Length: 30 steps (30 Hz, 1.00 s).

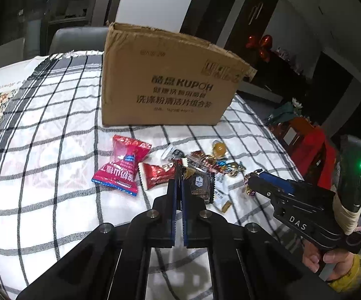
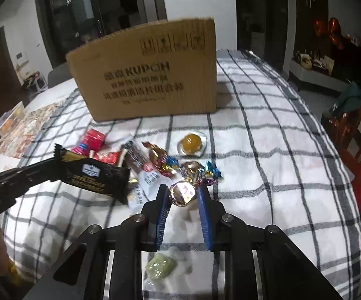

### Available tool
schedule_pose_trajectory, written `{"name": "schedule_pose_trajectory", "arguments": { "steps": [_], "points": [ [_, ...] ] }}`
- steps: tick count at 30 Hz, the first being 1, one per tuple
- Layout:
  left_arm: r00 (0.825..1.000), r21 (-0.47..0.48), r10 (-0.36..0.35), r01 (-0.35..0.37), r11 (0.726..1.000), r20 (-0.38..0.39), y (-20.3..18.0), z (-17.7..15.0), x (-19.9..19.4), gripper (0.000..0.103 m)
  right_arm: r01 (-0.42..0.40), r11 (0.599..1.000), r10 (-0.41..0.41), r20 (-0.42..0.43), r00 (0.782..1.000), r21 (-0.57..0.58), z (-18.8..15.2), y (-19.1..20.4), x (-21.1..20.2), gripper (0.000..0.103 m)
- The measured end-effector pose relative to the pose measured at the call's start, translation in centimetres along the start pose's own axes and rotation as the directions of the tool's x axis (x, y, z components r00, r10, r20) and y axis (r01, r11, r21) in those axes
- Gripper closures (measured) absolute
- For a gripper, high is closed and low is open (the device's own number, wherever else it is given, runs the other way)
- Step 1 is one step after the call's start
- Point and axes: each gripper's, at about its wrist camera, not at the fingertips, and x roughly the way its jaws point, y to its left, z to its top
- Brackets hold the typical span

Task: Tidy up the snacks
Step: 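Carry both items over the box and open both tools to release them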

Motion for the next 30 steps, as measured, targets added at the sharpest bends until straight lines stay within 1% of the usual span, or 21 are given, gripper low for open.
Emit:
{"name": "schedule_pose_trajectory", "arguments": {
  "steps": [8,18,24,30],
  "points": [
    [0.998,0.029,-0.012,0.011,1.000,0.064,-1.4,1.3,-2.3,0.098,-0.048,0.999,0.048,0.076,0.996,-0.012,1.5,0.7,-3.0,0.078],
    [0.991,0.080,-0.008,-0.003,0.997,0.136,-2.7,3.9,-4.0,0.098,-0.093,0.994,0.101,0.158,0.982,-0.052,4.4,2.0,-5.6,0.078],
    [0.978,0.113,-0.004,-0.020,0.993,0.209,-3.4,6.8,-5.3,0.098,-0.121,0.991,0.129,0.212,0.969,-0.053,7.6,2.2,-6.4,0.078],
    [0.956,0.133,0.012,-0.054,0.990,0.294,-3.8,10.4,-6.9,0.098,-0.135,0.989,0.146,0.251,0.957,-0.062,11.5,2.3,-6.5,0.078]
  ]
}}
